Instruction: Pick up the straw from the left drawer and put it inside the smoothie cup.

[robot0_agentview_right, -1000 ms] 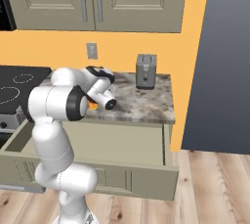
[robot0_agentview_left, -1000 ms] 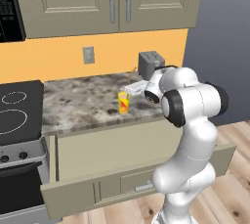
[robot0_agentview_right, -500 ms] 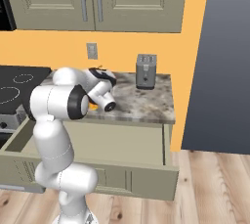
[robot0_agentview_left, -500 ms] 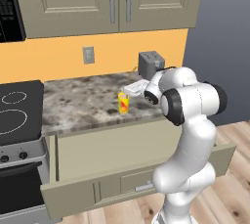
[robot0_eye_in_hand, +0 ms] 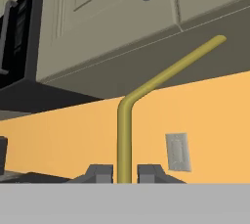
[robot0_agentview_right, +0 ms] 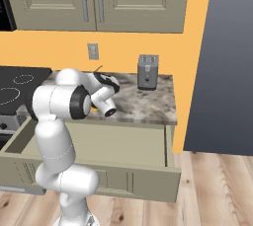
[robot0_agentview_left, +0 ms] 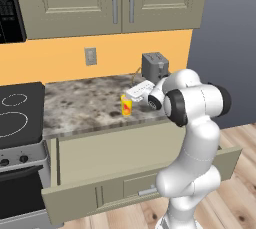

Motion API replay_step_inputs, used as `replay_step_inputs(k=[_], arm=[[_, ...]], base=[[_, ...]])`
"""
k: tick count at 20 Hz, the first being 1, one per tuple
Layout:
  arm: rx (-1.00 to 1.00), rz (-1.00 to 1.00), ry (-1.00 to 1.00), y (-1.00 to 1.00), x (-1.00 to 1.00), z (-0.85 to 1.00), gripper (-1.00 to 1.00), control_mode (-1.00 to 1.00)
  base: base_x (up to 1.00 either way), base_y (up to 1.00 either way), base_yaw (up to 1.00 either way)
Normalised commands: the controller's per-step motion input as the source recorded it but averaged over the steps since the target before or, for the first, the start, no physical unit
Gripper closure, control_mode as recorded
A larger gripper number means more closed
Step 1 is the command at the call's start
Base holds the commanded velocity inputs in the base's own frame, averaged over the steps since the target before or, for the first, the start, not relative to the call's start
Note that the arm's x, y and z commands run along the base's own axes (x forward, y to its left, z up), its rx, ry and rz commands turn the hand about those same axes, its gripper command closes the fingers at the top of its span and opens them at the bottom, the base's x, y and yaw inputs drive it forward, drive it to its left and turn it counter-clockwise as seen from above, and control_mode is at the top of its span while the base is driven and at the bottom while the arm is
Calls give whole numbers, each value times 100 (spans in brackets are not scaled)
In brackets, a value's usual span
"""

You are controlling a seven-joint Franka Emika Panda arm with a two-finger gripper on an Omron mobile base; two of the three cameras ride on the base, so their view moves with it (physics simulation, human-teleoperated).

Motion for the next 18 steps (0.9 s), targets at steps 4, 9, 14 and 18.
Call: replay_step_inputs(k=[4,9,14,18], arm=[[0,-2,-8,0,9,0,100,-100],[0,-2,-6,0,12,0,100,-100],[0,-2,-4,0,4,0,100,-100],[0,-1,-2,0,2,-1,100,-100]], base=[[0,0,0],[0,0,0],[0,0,0],[0,0,0]])
